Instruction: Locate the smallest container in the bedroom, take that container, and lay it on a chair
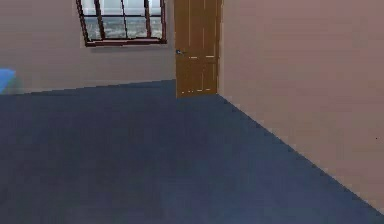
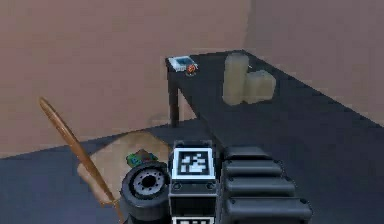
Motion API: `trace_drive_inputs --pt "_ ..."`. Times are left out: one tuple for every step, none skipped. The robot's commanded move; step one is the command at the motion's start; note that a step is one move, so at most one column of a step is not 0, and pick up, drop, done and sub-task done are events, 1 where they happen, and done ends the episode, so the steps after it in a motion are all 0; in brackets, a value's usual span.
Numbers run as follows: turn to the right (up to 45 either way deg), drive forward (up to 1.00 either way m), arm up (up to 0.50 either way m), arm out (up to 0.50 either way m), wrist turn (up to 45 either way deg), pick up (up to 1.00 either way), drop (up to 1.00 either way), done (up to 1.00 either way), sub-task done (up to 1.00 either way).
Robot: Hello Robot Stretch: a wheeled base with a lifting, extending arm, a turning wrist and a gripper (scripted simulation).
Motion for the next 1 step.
trace_drive_inputs --pt "30.0 0.0 0.0 0.0 0.0 0.0 0.0 0.0 0.0"
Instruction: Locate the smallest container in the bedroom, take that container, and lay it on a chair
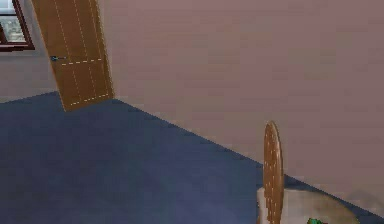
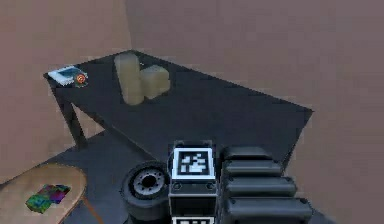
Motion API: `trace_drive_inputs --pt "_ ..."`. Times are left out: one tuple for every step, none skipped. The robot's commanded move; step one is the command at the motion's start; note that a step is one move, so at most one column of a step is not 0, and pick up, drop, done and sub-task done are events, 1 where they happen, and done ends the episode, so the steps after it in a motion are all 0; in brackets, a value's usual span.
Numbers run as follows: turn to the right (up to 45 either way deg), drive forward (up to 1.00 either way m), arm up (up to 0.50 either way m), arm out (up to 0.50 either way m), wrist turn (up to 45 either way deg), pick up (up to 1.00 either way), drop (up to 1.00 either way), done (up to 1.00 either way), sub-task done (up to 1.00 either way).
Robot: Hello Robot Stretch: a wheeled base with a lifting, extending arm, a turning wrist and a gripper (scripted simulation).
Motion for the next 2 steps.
trace_drive_inputs --pt "0.0 0.15 0.0 0.0 0.0 0.0 0.0 0.0 0.0" --pt "-45.0 0.0 0.0 0.0 0.0 0.0 0.0 0.0 0.0"
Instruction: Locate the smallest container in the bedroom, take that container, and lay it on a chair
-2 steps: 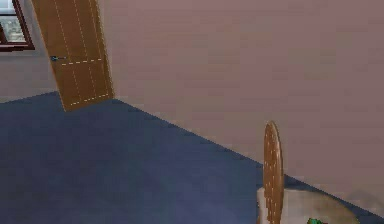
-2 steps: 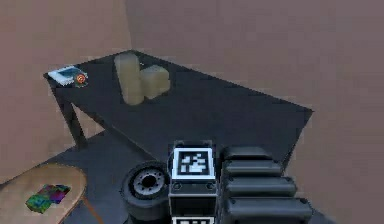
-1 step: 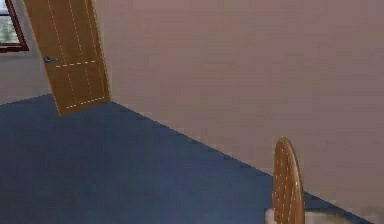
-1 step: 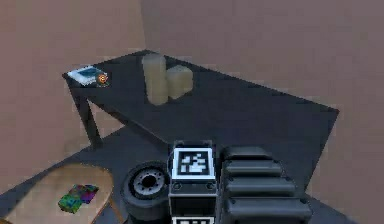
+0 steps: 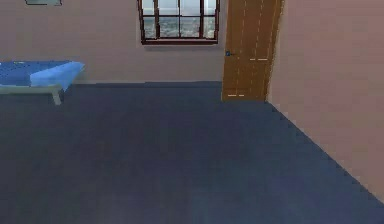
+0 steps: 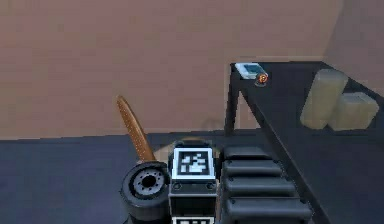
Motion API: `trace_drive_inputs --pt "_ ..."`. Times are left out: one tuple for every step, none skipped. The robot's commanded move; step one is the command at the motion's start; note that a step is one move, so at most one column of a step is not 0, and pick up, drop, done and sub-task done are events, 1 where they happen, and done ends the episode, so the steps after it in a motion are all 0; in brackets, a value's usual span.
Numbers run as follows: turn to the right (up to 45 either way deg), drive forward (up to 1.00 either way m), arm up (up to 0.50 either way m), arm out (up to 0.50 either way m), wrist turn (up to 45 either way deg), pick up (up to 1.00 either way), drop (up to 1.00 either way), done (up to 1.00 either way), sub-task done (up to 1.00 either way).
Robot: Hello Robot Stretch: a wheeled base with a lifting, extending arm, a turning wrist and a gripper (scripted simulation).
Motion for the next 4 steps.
trace_drive_inputs --pt "-42.0 0.0 0.0 0.0 0.0 0.0 0.0 0.0 0.0" --pt "45.0 0.0 0.0 0.0 0.0 0.0 0.0 0.0 0.0" --pt "27.0 0.0 0.0 0.0 0.0 0.0 0.0 0.0 0.0" --pt "-45.0 0.0 0.0 0.0 0.0 0.0 0.0 0.0 0.0"
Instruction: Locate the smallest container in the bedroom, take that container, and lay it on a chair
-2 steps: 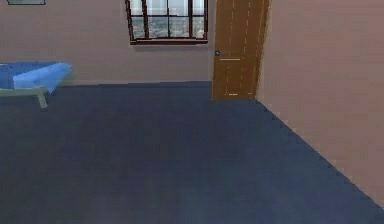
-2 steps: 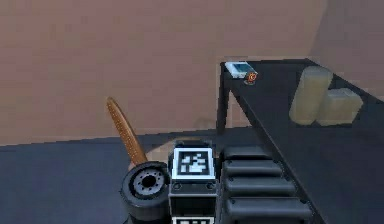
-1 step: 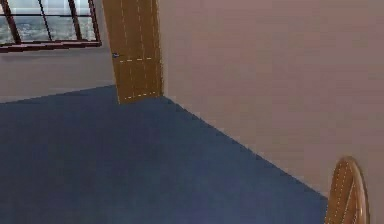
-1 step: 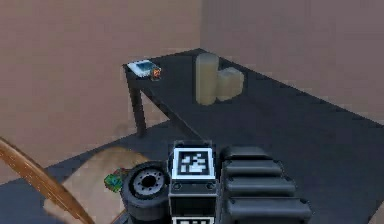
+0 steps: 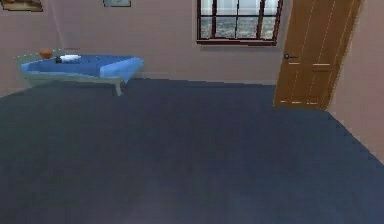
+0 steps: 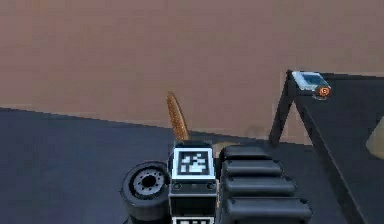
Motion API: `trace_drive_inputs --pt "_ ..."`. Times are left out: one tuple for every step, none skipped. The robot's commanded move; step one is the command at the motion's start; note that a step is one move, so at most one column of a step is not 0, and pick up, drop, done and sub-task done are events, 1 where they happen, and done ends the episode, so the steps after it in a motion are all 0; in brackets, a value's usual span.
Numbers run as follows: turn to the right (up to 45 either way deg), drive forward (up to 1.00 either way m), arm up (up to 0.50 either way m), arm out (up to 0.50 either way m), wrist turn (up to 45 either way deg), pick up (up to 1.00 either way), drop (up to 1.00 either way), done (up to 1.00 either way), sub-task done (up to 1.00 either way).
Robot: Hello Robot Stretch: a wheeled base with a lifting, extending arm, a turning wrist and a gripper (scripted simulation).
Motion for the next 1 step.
trace_drive_inputs --pt "-15.0 0.0 0.0 0.0 0.0 0.0 0.0 0.0 0.0"
